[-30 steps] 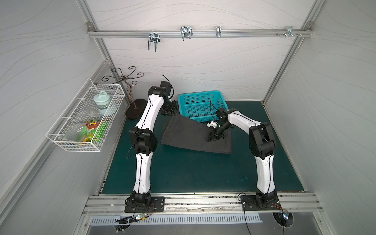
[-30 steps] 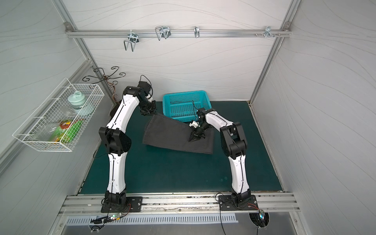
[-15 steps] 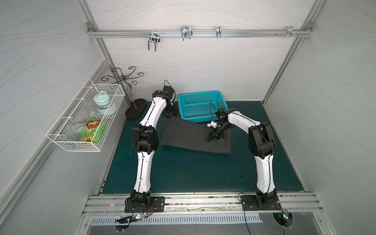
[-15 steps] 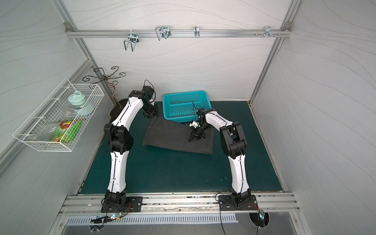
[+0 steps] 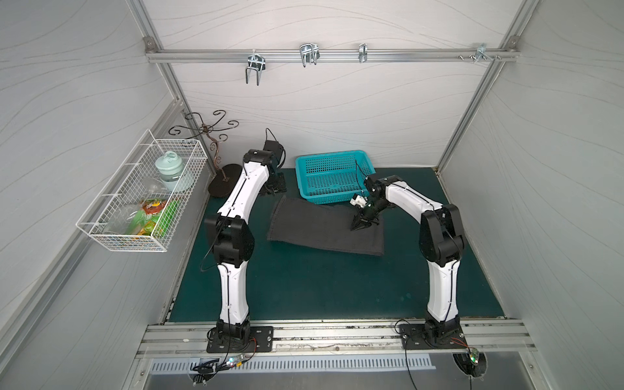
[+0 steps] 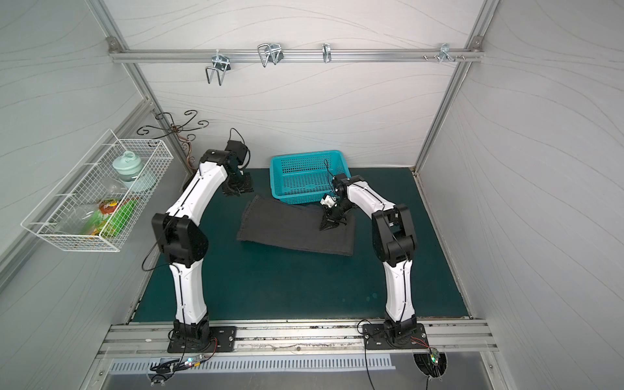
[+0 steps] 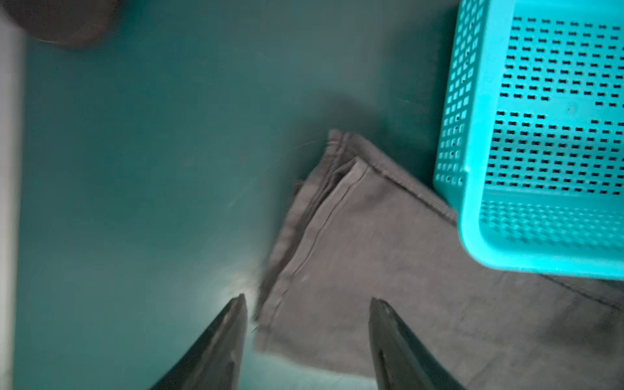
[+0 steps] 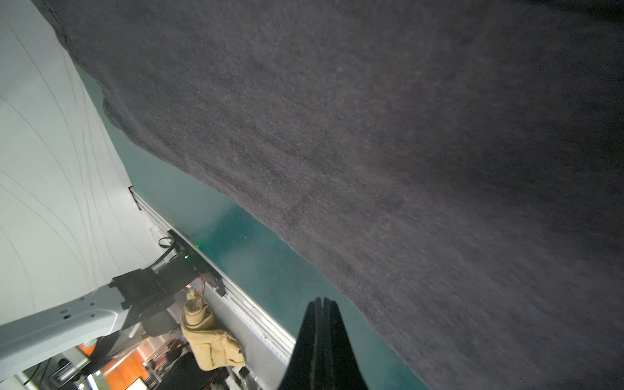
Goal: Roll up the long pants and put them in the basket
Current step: Fold the long pant at the center of the board, then adjust the long pant at the center of the board.
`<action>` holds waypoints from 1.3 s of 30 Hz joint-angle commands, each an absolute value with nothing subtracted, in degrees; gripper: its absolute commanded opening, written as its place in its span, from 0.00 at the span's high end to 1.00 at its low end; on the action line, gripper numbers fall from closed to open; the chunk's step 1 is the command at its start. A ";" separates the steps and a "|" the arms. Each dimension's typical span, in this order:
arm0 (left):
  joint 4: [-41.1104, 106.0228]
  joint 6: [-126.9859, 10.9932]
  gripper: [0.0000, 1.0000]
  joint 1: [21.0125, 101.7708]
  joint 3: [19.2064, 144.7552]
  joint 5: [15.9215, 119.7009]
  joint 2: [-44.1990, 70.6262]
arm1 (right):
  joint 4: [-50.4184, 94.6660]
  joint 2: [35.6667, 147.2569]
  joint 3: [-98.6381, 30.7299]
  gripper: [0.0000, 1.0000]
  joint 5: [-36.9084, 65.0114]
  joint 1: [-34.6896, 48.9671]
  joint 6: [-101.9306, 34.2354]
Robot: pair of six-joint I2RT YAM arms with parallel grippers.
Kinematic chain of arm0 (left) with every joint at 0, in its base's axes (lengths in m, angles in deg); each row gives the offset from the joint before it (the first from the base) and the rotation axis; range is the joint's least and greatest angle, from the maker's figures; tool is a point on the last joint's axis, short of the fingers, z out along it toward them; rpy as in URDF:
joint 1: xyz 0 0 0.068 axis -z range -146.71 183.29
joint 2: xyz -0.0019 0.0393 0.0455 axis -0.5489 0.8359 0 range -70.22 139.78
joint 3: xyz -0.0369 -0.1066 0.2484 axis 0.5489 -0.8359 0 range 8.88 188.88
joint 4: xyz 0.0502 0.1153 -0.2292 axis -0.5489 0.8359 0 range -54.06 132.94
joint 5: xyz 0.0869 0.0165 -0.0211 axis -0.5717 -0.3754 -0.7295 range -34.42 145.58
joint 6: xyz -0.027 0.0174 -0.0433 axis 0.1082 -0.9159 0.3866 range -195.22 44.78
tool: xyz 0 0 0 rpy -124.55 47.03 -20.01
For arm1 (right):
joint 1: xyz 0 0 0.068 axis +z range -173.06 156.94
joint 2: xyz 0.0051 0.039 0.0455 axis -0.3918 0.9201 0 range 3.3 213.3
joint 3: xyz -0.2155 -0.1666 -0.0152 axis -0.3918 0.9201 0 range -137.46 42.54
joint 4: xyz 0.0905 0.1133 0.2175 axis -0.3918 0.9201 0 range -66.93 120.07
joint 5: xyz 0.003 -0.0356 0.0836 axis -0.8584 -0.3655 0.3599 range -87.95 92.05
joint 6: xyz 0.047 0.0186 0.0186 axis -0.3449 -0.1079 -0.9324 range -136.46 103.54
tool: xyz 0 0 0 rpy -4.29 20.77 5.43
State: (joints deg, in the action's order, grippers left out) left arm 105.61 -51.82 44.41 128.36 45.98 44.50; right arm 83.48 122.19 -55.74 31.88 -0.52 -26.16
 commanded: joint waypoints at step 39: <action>83.17 -32.85 1.00 41.23 114.09 55.28 57.51 | 83.88 129.27 -46.85 1.00 19.95 13.76 -30.54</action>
